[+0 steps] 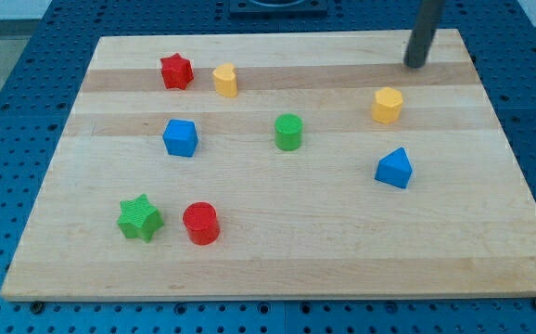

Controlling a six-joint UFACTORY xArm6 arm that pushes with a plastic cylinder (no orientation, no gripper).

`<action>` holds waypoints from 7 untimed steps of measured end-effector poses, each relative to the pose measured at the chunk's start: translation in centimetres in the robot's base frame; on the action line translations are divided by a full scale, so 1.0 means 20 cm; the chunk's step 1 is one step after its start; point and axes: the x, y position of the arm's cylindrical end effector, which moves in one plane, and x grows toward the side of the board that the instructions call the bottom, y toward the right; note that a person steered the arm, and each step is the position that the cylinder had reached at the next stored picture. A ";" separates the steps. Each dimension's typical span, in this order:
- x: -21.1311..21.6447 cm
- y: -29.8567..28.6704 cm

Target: Move the yellow heart right to the red star

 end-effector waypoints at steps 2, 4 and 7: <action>0.08 -0.43; 0.22 -1.04; 0.27 -1.37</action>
